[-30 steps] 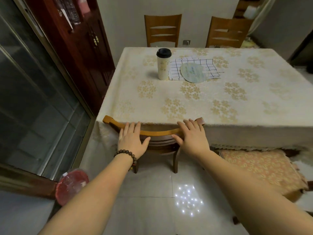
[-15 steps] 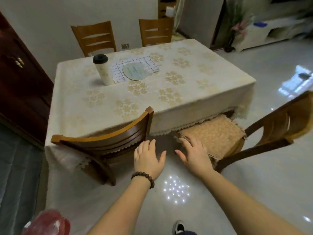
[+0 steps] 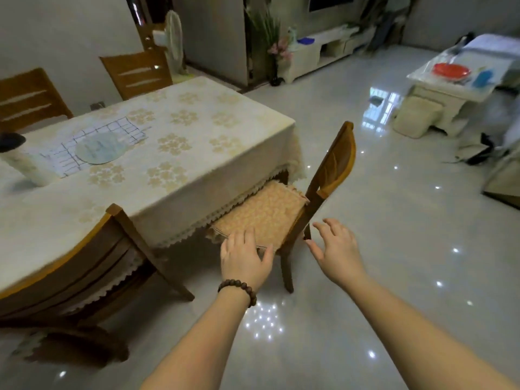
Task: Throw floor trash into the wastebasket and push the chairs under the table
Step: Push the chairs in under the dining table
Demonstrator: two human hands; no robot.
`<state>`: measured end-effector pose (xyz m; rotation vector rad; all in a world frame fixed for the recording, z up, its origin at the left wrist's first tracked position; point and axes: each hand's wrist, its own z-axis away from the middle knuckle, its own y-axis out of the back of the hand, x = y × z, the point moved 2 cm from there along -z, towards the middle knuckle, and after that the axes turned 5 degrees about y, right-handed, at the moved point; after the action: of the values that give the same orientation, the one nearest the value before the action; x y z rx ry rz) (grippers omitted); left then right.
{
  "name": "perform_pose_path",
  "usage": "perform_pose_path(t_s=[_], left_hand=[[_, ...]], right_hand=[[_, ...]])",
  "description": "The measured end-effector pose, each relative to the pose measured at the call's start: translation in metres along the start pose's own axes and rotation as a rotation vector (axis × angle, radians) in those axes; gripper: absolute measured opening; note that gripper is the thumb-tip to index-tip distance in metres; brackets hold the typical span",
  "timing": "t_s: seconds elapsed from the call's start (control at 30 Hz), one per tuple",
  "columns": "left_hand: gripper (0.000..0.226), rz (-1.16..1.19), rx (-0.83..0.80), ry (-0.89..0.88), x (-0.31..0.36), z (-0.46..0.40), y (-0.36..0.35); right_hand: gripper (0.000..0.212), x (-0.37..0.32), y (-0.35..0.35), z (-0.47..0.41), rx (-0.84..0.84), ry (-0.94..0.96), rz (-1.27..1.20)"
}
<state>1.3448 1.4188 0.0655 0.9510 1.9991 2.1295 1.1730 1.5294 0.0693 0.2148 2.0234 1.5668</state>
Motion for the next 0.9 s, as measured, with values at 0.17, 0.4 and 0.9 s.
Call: perform_pose_path(t_s=[0.17, 0.4, 0.9], left_hand=[[0.067, -0.023, 0.033, 0.014, 0.107, -0.022, -0.033], [0.063, -0.007, 0.143, 0.072, 0.224, -0.050, -0.059], [0.076, -0.082, 0.165, 0.183, 0.290, -0.180, -0.129]], right_hand=[[0.047, 0.112, 0.038, -0.011, -0.030, -0.041, 0.003], [0.047, 0.228, 0.095, -0.065, -0.032, 0.051, -0.014], [0.057, 0.296, 0.075, -0.254, -0.159, 0.326, 0.012]])
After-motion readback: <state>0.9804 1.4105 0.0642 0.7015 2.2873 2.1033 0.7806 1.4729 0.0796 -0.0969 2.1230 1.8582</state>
